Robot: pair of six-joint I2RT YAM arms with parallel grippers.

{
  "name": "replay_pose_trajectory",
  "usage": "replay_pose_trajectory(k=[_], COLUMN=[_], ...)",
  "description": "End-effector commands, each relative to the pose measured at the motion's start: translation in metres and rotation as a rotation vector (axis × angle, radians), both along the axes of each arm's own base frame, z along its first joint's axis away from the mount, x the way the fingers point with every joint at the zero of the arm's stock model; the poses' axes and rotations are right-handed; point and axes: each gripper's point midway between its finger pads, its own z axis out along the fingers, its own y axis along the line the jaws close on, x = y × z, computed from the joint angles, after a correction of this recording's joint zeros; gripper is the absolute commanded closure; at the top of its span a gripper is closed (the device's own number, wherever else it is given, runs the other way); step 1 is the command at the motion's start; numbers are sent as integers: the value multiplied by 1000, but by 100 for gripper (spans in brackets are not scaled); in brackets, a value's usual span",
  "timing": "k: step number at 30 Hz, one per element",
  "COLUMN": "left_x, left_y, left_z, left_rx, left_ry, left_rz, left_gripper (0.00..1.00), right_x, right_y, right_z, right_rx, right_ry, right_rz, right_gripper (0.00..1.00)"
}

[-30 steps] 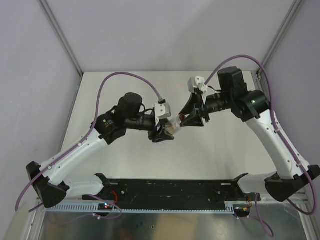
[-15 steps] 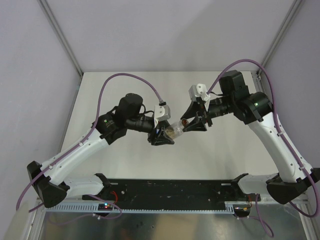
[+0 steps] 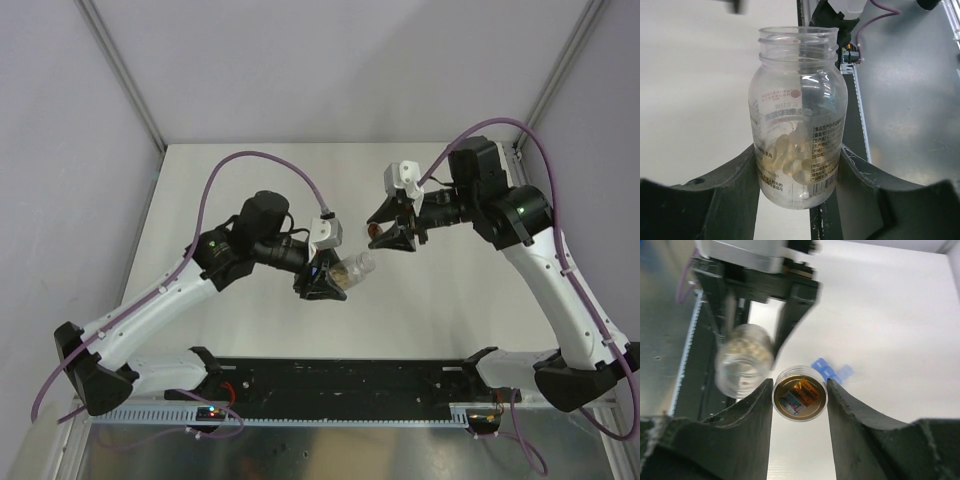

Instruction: Sort the pills into containers

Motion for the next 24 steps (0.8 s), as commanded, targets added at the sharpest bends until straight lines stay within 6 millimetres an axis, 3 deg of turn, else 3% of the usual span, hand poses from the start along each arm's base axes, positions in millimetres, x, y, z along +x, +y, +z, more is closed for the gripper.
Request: replay_pose_trajectory(k=[1,6,11,17,24], left_x=[-13,4,25,48,53], left_y=[4,11,20,34,44], left_z=[13,9,9,7,12], left_rx=[-38,-13,18,57,57], left_ry=[-47,-121,-189,-240,-277], left_rz=[-52,34,145,274,331], left_gripper=[100,100,100,100,100], right_x=[35,52,69,99,139], right_y=[-6,-16,-24,-32,-45], right_z=[23,20,-6,-75,-162], right_rx=[41,28,-15,-117,-255], right_ry=[-102,-75,-12,100,213], right_rz=[-131,-227,-329,-484,-655], right_gripper=[100,100,97,93,92])
